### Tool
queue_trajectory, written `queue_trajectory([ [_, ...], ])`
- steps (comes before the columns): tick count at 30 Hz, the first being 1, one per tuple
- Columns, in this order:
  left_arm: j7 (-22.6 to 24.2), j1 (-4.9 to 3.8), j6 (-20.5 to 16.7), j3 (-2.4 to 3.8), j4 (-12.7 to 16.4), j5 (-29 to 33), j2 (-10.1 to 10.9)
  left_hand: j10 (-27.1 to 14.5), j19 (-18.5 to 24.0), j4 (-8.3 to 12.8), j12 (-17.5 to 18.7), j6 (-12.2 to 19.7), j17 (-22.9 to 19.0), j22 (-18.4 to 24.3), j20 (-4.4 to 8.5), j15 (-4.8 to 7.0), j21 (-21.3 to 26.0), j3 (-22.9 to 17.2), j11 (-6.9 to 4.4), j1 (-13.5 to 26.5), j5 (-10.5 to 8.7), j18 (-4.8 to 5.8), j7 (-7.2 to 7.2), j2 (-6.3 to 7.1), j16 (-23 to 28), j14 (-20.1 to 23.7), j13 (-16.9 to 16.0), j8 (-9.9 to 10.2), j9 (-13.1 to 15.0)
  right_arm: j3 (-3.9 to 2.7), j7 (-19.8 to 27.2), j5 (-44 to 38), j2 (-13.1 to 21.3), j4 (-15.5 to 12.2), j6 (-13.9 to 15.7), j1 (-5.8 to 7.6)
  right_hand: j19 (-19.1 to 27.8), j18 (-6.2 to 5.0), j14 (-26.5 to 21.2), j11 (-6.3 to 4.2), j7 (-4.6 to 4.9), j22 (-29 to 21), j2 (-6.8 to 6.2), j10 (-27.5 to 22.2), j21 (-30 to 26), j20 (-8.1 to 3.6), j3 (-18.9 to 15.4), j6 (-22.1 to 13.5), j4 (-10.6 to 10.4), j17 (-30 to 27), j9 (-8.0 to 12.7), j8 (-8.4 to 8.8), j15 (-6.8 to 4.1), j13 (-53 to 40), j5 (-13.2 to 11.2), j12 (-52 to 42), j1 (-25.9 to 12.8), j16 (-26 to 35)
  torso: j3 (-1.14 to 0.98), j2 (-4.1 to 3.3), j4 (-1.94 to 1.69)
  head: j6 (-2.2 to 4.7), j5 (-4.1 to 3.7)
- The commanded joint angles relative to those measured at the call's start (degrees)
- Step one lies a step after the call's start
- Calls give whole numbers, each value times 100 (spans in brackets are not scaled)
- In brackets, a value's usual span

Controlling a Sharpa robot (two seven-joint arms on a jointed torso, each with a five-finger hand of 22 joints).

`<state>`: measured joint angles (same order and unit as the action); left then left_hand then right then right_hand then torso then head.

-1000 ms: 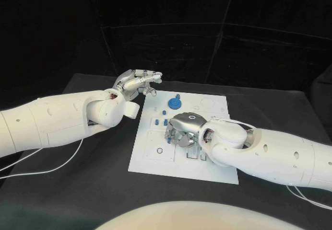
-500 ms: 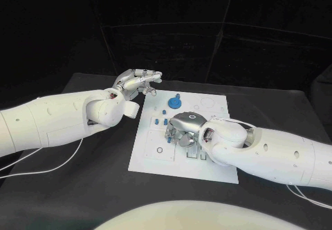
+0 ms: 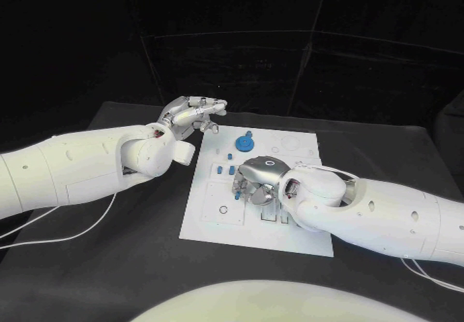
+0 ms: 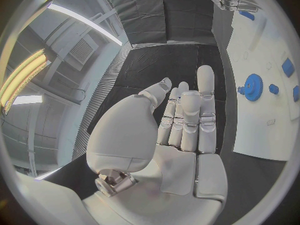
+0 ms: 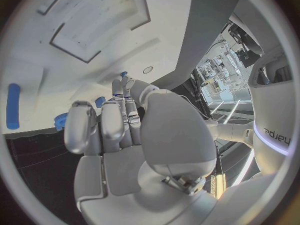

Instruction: Assemble the parts on the task board

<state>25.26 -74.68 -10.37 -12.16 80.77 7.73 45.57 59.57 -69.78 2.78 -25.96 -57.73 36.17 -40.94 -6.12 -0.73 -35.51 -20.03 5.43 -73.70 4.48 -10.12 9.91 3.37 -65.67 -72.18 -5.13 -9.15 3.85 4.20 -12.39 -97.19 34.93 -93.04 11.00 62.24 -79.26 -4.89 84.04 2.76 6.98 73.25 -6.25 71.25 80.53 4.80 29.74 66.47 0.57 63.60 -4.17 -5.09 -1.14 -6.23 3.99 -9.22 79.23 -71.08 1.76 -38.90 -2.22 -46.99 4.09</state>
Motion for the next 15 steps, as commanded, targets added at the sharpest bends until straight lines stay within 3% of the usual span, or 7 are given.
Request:
queue_trajectory([
  [1, 12, -7, 78, 4, 0, -24, -6, -36, 15, 30, -25, 42, -5, 5, -23, 7, 32, 2, -5, -70, 16, -28, -8, 8, 19, 43, 7, 8, -3, -2, -10, -49, -4, -14, -10, 7, -26, 104, 166, 49, 37, 8, 4, -9, 40, 12, -24, 23, 6, -1, -9, -21, -13, 8, 36, 38, -51, -29, 0, 2, 5, 6, -6],
  [15, 8, -7, 85, 3, 5, -24, -11, -36, 15, 30, -25, 42, -5, 5, -23, 7, 32, 2, -5, -70, 16, -28, -8, 8, 19, 43, 7, 8, -3, -1, -105, -67, -62, 19, -300, 7, -1, 98, 155, 77, 62, -20, -51, -71, 24, 29, -110, -49, -21, -40, 10, 36, 10, 44, 54, 95, -146, -10, 4, 3, 0, -10, -14],
])
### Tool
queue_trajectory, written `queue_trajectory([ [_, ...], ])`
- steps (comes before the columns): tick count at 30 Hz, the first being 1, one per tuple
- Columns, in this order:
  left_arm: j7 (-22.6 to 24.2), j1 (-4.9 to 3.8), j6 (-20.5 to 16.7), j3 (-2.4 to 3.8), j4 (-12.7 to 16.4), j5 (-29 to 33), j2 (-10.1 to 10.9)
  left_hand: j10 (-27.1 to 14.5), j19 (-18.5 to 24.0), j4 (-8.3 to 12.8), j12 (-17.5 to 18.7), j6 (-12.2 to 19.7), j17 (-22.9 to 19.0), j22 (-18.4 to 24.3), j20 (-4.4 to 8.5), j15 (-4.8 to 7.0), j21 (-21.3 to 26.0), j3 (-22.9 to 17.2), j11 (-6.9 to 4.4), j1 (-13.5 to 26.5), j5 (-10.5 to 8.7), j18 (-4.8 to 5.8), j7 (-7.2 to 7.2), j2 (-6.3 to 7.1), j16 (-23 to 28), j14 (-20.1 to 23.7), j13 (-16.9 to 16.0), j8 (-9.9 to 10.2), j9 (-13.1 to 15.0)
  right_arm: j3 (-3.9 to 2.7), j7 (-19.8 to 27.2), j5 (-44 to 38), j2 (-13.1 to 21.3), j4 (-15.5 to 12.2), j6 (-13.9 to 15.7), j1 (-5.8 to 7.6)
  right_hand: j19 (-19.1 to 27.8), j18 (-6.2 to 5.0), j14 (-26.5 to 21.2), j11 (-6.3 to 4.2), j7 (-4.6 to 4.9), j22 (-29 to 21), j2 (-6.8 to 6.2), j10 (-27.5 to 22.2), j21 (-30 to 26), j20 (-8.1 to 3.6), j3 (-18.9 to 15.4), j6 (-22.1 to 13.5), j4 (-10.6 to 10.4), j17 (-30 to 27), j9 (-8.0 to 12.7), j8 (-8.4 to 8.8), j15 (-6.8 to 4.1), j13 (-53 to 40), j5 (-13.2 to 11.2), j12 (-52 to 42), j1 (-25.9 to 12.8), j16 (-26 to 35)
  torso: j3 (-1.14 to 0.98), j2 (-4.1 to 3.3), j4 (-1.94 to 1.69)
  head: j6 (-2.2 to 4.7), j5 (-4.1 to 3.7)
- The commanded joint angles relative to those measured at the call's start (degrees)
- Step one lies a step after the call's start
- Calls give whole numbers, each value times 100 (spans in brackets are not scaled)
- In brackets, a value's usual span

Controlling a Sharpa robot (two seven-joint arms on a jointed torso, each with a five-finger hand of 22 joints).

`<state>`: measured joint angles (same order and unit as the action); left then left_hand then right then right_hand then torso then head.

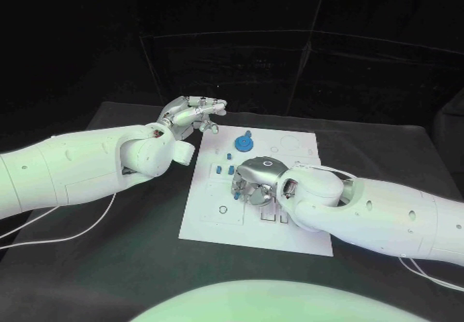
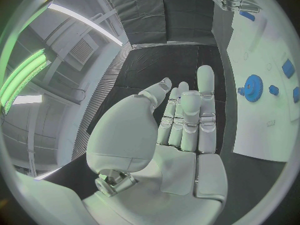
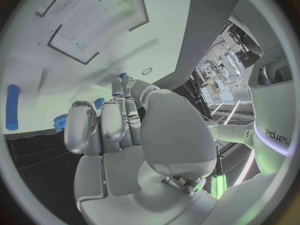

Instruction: Assemble the parts on the task board

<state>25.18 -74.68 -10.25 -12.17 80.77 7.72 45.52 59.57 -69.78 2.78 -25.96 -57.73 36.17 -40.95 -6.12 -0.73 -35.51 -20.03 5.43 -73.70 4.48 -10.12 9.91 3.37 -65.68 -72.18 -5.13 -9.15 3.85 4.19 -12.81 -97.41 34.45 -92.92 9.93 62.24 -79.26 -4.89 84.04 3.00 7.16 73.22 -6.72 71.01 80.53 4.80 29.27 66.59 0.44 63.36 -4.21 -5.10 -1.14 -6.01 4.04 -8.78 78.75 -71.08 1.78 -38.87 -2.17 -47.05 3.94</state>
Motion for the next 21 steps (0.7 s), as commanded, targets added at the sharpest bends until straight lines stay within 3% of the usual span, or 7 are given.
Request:
queue_trajectory([
  [1, 16, -7, 75, 4, 6, -23, -6, -36, 15, 30, -25, 42, -5, 6, -23, 7, 32, 2, -5, -70, 16, -28, -7, 8, 19, 43, 7, 8, -4, 0, -73, -46, -20, 14, -206, 7, 8, 96, 153, 70, 56, -26, -22, -92, 18, 37, -92, -90, -27, -24, 21, 57, 22, 38, 68, 82, -137, -7, 0, -1, -5, -4, 3],
  [12, 4, -8, 96, 4, 9, -23, 1, -36, 15, 30, -25, 42, -5, 6, -23, 7, 32, 2, -5, -70, 16, -28, -7, 8, 19, 43, 7, 8, -4, 2, -112, -48, -56, 67, -113, -6, 57, 83, 131, 191, 153, -81, -158, -411, -19, 121, -283, -319, -116, -97, 48, 156, 117, 157, 125, 286, -303, 23, 2, 1, -2, -20, 8],
  [17, -6, -8, 113, 4, 11, -23, 2, -36, 15, 30, -25, 42, -5, 6, -23, 7, 32, 2, -5, -70, 16, -28, -7, 8, 19, 43, 7, 8, -4, 3, -143, -46, -51, 71, 34, -11, 288, 2, 27, 228, 140, -417, -219, -717, -223, 172, -400, -813, -142, -448, 63, 165, 164, 222, 81, 359, -329, 275, -1, 5, -4, -9, -6],
  [21, -16, -8, 120, 3, 12, -23, 15, -47, 15, 38, -31, 49, -26, 10, -26, 4, 37, 4, -2, -76, 16, -28, -5, 7, 25, 53, 7, 7, -3, 3, -107, -13, -3, 34, 270, -19, 354, -19, -1, 236, 137, -518, -220, -783, -291, 178, -452, -909, -152, -572, 56, 160, 159, 221, 59, 345, -328, 367, -4, 4, -1, 3, -9],
])
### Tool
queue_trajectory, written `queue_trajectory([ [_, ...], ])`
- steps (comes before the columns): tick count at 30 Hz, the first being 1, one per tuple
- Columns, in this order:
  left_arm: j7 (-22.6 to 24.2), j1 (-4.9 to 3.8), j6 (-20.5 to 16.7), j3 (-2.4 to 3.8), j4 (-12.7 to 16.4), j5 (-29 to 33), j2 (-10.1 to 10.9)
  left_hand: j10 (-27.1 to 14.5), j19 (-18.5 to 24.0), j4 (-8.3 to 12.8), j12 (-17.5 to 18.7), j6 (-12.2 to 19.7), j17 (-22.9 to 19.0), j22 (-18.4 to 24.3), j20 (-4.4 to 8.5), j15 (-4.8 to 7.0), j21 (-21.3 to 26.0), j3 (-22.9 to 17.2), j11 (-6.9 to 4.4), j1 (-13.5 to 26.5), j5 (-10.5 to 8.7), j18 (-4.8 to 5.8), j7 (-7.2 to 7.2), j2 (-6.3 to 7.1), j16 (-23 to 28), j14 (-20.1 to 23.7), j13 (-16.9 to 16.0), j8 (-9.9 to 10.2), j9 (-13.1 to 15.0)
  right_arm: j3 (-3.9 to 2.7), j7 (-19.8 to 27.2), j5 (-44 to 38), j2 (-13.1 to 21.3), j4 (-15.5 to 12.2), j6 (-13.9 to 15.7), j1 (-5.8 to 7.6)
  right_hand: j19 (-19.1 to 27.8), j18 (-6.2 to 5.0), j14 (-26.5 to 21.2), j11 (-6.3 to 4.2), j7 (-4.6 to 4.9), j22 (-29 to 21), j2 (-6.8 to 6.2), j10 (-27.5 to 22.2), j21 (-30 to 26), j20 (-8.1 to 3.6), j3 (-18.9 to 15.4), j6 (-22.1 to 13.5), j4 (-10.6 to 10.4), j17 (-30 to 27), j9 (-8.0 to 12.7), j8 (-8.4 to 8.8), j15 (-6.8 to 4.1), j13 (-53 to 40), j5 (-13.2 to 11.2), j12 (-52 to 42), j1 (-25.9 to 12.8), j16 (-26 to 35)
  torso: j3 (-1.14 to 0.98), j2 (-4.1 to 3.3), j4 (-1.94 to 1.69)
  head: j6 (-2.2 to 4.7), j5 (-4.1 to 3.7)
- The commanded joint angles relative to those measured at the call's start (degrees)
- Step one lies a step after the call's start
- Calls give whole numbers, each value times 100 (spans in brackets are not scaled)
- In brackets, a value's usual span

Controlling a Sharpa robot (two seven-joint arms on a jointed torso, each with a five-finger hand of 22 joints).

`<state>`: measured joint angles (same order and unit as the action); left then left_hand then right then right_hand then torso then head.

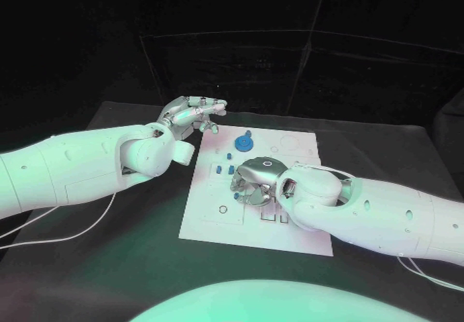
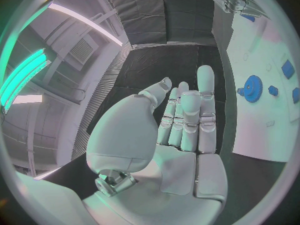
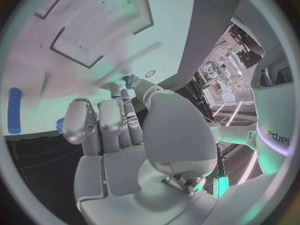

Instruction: Assemble the parts on the task board

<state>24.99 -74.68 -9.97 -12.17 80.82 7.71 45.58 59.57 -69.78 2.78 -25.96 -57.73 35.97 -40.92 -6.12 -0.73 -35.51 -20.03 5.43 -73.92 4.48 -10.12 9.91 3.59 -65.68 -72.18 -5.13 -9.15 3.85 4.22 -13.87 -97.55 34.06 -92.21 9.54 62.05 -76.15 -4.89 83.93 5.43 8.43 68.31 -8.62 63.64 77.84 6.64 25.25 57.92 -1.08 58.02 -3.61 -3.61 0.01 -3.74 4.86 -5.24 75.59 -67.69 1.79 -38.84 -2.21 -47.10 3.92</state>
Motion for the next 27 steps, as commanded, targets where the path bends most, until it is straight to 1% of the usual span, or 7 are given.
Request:
queue_trajectory([
  [1, 1, -8, 93, 4, 7, -22, 11, -47, 15, 38, -31, 49, -5, 6, -25, 4, 37, 4, -2, -54, 16, -28, -5, -15, 25, 53, 8, 7, -3, 0, 25, 17, 61, -57, 398, -2, 38, -18, 10, -9, 11, -21, -23, -40, -19, -6, -53, -40, -3, -42, -7, 6, 43, -7, -18, -19, -10, 31, -6, 1, 4, 10, -7],
  [9, -22, -7, 114, 1, 11, -22, 28, -47, 15, 38, -31, 49, -5, 6, -25, 4, 37, 4, -2, -54, 16, -28, -5, -15, 25, 53, 8, 7, -3, -5, 259, 360, 477, -346, 1165, -10, -30, -1, 36, -38, 7, 51, -29, 78, 20, -24, -122, -22, -20, -26, -25, -19, 21, -33, 29, -175, 7, 6, -3, 18, 33, 69, -41],
  [13, -24, -6, 120, -1, 13, -22, 31, -47, 15, 38, -31, 49, -5, 6, -25, 4, 37, 4, -2, -54, 16, -28, -5, -15, 25, 53, 8, 7, -3, -34, 292, 611, 776, -527, 1291, 5, -34, 0, 39, -37, 9, 50, -52, 66, 19, -26, -155, -30, -26, -28, -25, -17, 19, -30, 0, -189, -2, 6, -2, 20, 26, 135, -101],
  [17, -25, -4, 123, -5, 18, -22, 39, -58, 16, 46, -35, 57, -12, 10, -28, 1, 42, 5, 1, -61, 16, -28, -3, -16, 26, 60, 8, 6, -3, -185, 222, 836, 1113, -702, 1097, 79, -15, -8, 36, -39, 5, 17, -59, 53, -2, -28, -170, -28, -23, -50, -26, -18, 19, -28, 26, -202, 12, 20, -8, 18, 28, 222, -183],
  [19, -25, -1, 126, -10, 22, -22, 41, -59, 16, 48, -36, 58, -13, 10, -28, 1, 43, 4, 0, -63, 17, -28, -3, -16, 26, 61, 8, 6, -3, -237, 153, 893, 1280, -721, 834, 167, 3, -14, 28, -40, -5, -14, -81, 7, -22, -30, -209, -34, -30, -90, -26, -18, 19, -21, 40, -202, 4, 48, -6, 22, 24, 248, -225],
  [24, -20, 5, 133, -20, 31, -22, 46, -59, 16, 48, -36, 58, -13, 10, -28, 1, 43, 4, 0, -63, 17, -28, -3, -16, 26, 61, 8, 6, -3, -291, 66, 773, 1569, -587, 438, 340, 159, -67, -55, -6, 34, -277, -128, -172, -198, -16, -419, -122, -60, -430, -23, -12, 39, -8, 109, -234, 10, 311, 10, 17, 30, 319, -297],
  [27, -12, 21, 135, -24, 26, -22, 37, -59, 16, 48, -36, 58, -13, 10, -28, 1, 43, 4, 0, -63, 17, -28, -3, -16, 26, 61, 8, 6, -3, -302, 54, 711, 1664, -545, 393, 380, 218, -90, -75, -6, 9, -388, -136, -312, -282, -11, -588, -189, -84, -547, -21, -6, 47, -4, 173, -260, 53, 407, -9, 8, 39, 337, -322],
])
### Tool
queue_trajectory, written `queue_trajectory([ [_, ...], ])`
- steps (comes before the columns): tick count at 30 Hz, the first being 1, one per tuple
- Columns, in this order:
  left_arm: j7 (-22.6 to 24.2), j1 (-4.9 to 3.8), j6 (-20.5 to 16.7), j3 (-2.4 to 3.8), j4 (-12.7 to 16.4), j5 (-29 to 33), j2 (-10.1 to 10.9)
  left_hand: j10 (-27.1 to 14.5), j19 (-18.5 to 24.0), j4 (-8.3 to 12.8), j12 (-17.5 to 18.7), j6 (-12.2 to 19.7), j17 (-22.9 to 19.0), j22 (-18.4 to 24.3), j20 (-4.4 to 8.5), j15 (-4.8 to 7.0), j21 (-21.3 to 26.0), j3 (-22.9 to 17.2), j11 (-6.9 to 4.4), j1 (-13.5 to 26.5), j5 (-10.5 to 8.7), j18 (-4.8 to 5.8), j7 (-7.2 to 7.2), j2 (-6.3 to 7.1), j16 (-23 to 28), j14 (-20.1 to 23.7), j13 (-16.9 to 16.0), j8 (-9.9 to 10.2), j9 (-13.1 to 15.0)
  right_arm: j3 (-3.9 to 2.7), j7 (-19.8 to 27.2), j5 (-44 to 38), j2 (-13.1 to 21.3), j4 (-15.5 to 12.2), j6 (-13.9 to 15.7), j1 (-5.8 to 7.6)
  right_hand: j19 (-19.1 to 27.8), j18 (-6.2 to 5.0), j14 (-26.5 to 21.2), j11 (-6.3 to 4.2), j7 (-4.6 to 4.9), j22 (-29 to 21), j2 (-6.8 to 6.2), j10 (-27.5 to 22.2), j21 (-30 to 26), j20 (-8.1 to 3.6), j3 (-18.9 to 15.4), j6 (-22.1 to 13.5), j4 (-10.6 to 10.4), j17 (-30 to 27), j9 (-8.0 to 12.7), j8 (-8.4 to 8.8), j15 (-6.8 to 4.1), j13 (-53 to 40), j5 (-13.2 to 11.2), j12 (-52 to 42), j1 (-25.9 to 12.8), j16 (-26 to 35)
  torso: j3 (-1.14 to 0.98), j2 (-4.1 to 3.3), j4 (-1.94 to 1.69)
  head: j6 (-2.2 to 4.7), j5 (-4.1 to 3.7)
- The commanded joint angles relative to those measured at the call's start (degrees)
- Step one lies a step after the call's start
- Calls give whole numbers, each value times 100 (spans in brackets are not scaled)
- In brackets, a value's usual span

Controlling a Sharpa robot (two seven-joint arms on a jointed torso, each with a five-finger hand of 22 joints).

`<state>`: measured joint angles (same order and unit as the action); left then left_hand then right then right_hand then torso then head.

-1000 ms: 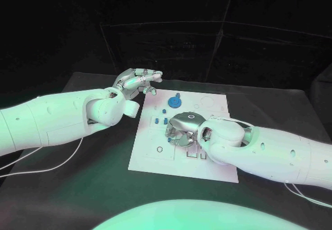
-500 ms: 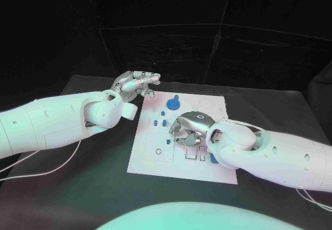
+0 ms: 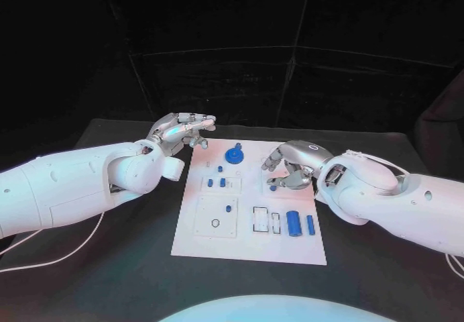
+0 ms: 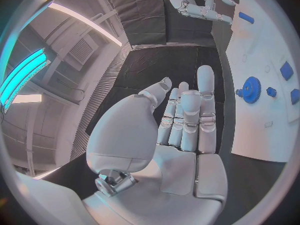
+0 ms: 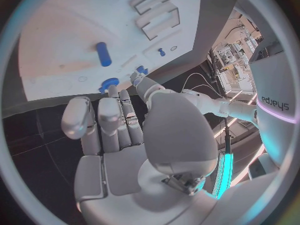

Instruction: Assemble the parts on the task board

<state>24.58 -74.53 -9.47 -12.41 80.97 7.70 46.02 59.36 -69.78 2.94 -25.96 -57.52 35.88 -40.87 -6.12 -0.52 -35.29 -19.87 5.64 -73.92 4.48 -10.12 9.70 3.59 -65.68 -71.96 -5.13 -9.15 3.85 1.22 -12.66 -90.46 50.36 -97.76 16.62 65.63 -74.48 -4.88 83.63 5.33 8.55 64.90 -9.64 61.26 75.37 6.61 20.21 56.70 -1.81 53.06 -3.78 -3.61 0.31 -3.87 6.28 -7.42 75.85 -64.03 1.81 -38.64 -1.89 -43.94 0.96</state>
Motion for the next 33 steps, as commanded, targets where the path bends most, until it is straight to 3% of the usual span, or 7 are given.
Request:
queue_trajectory([
  [1, 31, 15, 87, -2, 6, -21, -15, -39, 16, 31, -36, 36, -4, 5, -28, -20, 20, -12, -20, -63, 17, -29, 18, -16, 26, 39, 8, 6, -3, -4, -70, -18, 55, 24, -323, 31, 60, -95, -44, 9, -12, -71, -28, -126, -57, -7, -148, -98, -21, -77, -3, -6, 18, 9, 39, -57, 52, 62, -15, -12, 1, 26, -32],
  [9, 29, 44, 97, -10, -14, -21, -50, -39, 16, 31, -36, 36, -4, 5, -28, -20, 20, -12, -20, -63, 17, -29, 18, -16, 26, 39, 8, 6, -3, -10, -137, -165, 36, 131, -585, 56, 120, -117, -33, 34, -83, -206, 17, -328, -161, 7, -397, -181, -70, -142, -5, -8, 33, 9, 46, -133, 166, 107, 1, -13, -24, 15, -45],
  [14, 22, 51, 91, -16, -27, -21, -45, -41, 16, 40, -43, 36, -12, 7, -30, -21, 24, -12, -21, -72, 17, -29, 17, -18, 27, 44, 8, 1, -2, -10, -145, -223, 3, 135, -974, 59, 152, -132, -35, 31, -86, -297, 20, -399, -238, 12, -704, -240, -164, -217, -7, -11, 31, -3, 66, -286, 230, 156, -10, -12, -9, -28, -13],
  [19, 21, 54, 91, -21, -36, -21, -44, -42, 16, 43, -45, 36, -15, 8, -30, -21, 25, -13, -21, -75, 17, -29, 16, -18, 28, 46, 7, 0, -1, -8, -114, -228, -36, 117, -1265, 59, 142, -134, -28, 7, -87, -315, 67, -361, -260, -2, -873, -204, -228, -240, -17, -33, 13, -8, 137, -428, 288, 166, 4, -8, -2, -23, -21],
  [25, 20, 56, 93, -23, -41, -21, -54, -42, 16, 43, -45, 36, -15, 8, -30, -21, 25, -13, -21, -75, 17, -29, 16, -18, 28, 46, 7, 0, -1, -5, -125, -228, -114, 192, -1350, 57, 62, -116, -17, -29, -17, -239, 261, -197, -215, -30, -824, -70, -230, -269, -29, -69, -17, 0, 103, -587, 455, 179, -3, -11, -14, -31, -33],
  [33, 21, 59, 94, -25, -64, -21, -56, -42, 16, 43, -45, 36, -15, 8, -30, -21, 25, -13, -21, -75, 17, -29, 16, -18, 28, 46, 7, 0, -1, -2, -98, -229, -261, 329, -1357, 49, -58, -83, 34, -58, -21, -82, 433, 90, -108, -58, -536, 137, -217, -149, -33, -104, -46, 28, -17, -612, 635, 70, -5, -9, -3, -49, -11],
])
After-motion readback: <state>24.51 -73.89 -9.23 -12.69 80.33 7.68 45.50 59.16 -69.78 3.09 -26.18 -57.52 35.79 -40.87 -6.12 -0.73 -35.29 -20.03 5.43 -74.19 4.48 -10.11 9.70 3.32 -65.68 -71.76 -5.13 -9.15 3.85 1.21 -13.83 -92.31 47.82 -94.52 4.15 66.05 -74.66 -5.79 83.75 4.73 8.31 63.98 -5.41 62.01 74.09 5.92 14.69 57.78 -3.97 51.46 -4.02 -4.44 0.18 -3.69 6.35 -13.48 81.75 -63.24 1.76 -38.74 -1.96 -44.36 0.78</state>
